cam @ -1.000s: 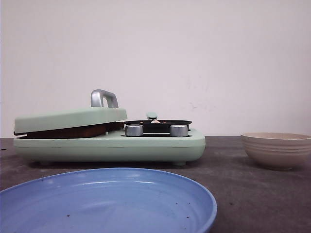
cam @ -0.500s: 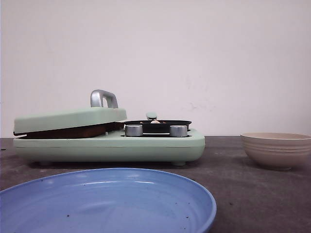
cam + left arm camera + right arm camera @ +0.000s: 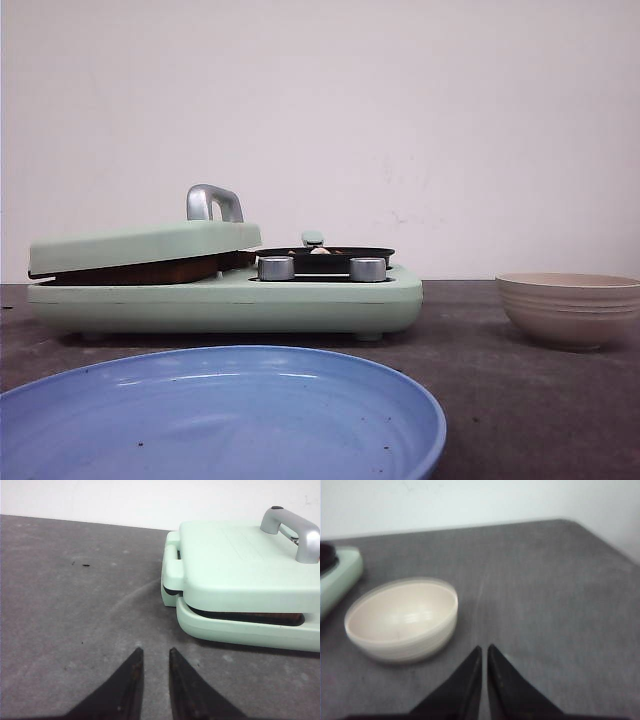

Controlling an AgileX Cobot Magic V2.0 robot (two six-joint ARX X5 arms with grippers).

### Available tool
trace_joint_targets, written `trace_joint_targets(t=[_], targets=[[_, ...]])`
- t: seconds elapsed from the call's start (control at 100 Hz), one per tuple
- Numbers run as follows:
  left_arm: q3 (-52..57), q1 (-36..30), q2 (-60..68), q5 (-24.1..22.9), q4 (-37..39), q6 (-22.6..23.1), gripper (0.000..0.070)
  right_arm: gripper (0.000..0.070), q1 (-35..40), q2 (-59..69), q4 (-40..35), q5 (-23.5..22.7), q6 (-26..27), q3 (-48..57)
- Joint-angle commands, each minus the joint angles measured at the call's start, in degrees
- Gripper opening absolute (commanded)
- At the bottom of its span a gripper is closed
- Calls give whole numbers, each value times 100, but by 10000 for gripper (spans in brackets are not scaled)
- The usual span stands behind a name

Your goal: Make breakfast with bread and shrimp

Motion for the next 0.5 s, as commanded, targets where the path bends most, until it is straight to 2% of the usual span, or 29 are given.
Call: trace_joint_targets(t=[0.0, 0.21, 0.49], targets=[[-105, -4, -2, 7, -15, -13, 0, 10, -44, -77, -111, 7, -234, -11], [-105, -4, -2, 4, -13, -13, 0, 9, -201, -177, -103, 55, -879, -11], [-105, -4, -2, 2, -13, -13, 0, 2, -201, -177, 0, -22, -931, -11]])
